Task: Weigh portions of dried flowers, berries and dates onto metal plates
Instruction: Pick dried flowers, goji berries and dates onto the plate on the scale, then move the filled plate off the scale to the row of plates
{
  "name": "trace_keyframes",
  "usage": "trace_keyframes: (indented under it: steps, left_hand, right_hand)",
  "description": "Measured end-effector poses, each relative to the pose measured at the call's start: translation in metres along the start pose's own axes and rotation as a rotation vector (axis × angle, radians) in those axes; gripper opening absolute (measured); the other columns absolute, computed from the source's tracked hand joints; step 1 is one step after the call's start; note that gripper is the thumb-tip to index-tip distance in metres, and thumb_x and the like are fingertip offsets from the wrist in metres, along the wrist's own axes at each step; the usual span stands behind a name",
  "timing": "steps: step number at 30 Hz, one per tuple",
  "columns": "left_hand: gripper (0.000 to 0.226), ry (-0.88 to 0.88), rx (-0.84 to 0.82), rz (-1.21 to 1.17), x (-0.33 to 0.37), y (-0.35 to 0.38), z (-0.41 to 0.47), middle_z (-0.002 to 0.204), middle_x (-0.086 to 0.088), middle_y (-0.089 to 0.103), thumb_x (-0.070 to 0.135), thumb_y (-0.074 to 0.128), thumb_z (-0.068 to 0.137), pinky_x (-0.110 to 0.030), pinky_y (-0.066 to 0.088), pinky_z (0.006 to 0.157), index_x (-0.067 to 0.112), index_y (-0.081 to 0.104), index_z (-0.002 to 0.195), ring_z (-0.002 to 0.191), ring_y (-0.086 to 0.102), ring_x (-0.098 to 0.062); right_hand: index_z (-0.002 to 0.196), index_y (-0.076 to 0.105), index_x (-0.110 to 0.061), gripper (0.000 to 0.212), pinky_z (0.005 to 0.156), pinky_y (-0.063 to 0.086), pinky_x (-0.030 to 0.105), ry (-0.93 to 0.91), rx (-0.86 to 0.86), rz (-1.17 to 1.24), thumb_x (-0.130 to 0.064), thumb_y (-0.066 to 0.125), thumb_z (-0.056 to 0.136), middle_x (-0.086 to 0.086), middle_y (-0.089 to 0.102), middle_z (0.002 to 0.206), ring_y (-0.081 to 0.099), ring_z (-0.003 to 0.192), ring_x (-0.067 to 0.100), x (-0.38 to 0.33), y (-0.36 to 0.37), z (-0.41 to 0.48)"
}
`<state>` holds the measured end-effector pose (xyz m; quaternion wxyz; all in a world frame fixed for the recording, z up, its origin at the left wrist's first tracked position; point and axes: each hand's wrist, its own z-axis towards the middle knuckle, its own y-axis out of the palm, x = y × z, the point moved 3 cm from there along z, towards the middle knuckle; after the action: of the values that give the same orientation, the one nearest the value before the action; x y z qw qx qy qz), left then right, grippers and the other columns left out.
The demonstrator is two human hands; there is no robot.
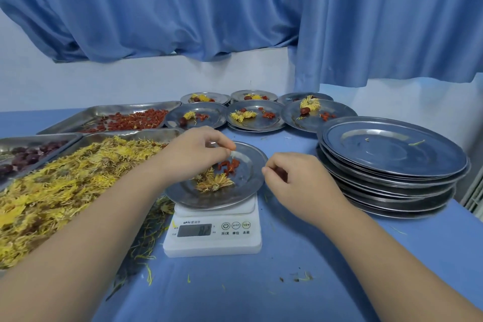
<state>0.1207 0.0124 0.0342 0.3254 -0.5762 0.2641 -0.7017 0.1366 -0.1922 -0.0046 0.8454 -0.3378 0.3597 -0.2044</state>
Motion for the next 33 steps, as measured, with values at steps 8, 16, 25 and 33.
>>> trace_keyframes:
  steps: [8,16,25,33]
  left_hand:
    - [0.022,0.011,0.031,-0.081,-0.004,-0.009,-0.011,0.098,0.022,0.066,0.036,0.060,0.093,-0.028,0.049,0.086,0.049,0.065,0.109,0.091,0.063,0.003]
    - [0.017,-0.123,0.573,-0.480,-0.036,-0.033,-0.042,0.092,0.014,0.071,0.022,0.062,0.087,-0.025,0.049,0.078,0.036,0.071,0.090,0.093,0.066,-0.008]
    - [0.015,-0.309,0.595,-0.722,-0.057,-0.028,-0.048,0.107,0.009,0.069,0.026,0.058,0.088,-0.032,0.048,0.087,0.031,0.069,0.096,0.104,0.063,-0.010]
    - [0.015,-0.315,0.526,-0.776,-0.053,-0.022,-0.051,0.109,0.006,0.065,0.025,0.059,0.090,-0.039,0.047,0.095,0.032,0.066,0.100,0.105,0.061,-0.015]
  right_hand:
    - [0.069,0.056,-0.022,0.023,0.060,0.049,0.037,0.011,0.009,0.005,-0.032,0.052,0.088,-0.007,0.058,0.063,0.053,0.063,0.009,0.002,0.001,0.000]
    - [0.060,0.050,-0.018,0.036,0.047,0.035,0.023,0.174,0.052,0.079,-0.039,0.053,0.089,-0.006,0.048,0.050,0.042,0.049,0.009,0.008,0.011,0.002]
    - [0.073,0.061,-0.008,0.039,0.039,0.038,0.022,0.595,-0.161,0.459,-0.041,0.056,0.091,0.000,0.061,0.049,0.052,0.039,0.014,0.012,0.021,-0.002]
    - [0.085,0.058,-0.003,0.016,0.041,0.040,0.024,0.698,-0.283,0.862,-0.018,0.061,0.090,0.012,0.067,0.069,0.054,0.046,0.018,0.003,0.025,-0.008]
